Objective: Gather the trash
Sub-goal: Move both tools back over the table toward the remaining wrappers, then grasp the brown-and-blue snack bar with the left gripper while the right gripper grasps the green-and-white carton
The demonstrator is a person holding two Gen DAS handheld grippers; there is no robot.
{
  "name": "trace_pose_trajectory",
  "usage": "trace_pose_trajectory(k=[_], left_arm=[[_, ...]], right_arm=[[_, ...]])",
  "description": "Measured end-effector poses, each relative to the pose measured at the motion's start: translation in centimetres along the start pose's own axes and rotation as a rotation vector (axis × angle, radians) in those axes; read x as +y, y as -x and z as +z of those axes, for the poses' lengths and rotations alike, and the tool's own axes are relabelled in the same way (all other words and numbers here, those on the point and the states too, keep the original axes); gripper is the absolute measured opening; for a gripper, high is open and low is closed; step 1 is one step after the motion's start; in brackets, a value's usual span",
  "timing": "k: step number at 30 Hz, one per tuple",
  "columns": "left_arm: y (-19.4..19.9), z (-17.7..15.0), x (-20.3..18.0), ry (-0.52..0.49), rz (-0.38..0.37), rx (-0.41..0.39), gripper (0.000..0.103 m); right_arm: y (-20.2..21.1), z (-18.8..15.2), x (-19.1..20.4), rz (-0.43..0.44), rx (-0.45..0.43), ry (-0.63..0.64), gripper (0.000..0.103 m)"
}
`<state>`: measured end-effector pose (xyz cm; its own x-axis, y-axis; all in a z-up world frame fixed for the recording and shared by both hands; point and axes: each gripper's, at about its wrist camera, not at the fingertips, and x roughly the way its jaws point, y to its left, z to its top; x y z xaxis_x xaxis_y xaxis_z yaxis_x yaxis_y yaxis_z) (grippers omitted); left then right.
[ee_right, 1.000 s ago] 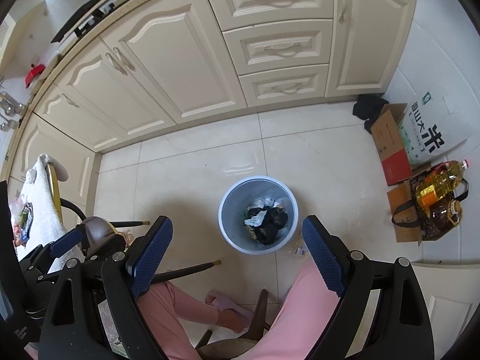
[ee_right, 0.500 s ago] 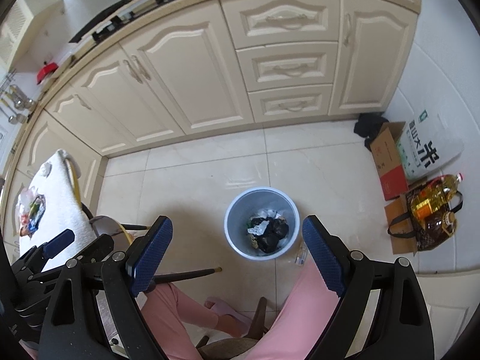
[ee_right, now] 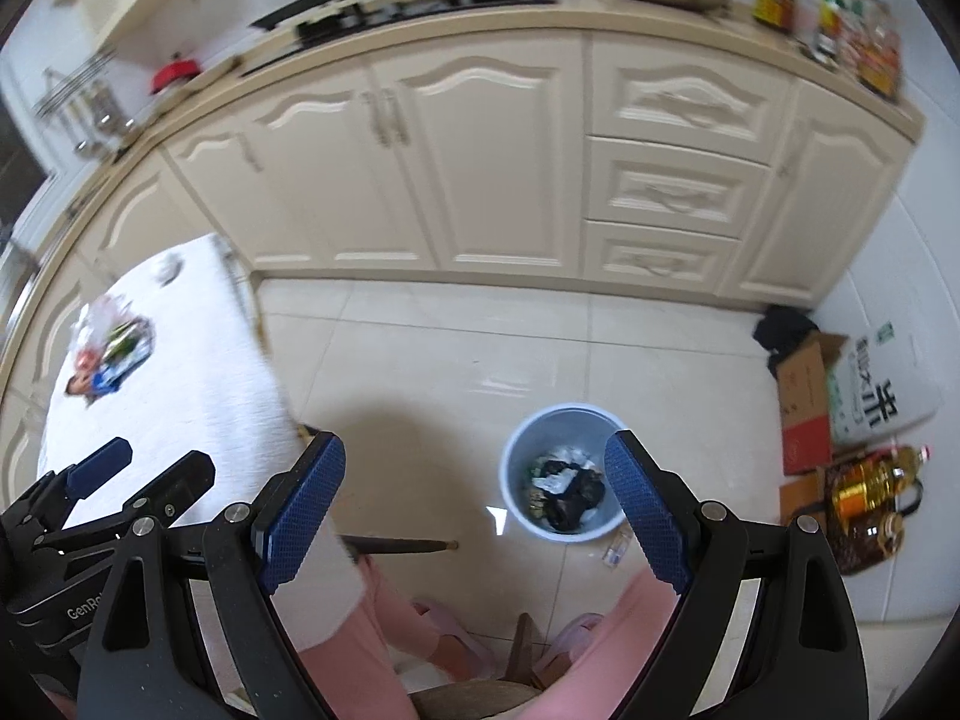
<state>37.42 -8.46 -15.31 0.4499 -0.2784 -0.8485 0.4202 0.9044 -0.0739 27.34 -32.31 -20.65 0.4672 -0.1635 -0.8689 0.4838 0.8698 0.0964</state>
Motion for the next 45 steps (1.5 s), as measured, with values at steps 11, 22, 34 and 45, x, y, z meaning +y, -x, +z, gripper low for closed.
trace_pose_trajectory(k=[11,22,34,45], left_arm=[[4.5,-2.1,10.4,0.223,0.087,-0.013,0.090],[6.6,-2.0,19.2,0.438,0.144,-0.002,0.090],[6.5,0.3,25.3,0.516,0.211,-0.017,0.090],[2.2,3.1,31.0,0.585,0.196,0.019,0.090]], right_arm=[[-1.8,0.0,10.6,0.106,0.026,0.207,0.090],[-4.7,0.4,19.4,0.204,0.103,0.325,0.092],[-7.7,3.4,26.2,0.269,0.158,0.356,0.097],[-13.6,5.0,32.5,0.248,0.262,0.408,0.099]])
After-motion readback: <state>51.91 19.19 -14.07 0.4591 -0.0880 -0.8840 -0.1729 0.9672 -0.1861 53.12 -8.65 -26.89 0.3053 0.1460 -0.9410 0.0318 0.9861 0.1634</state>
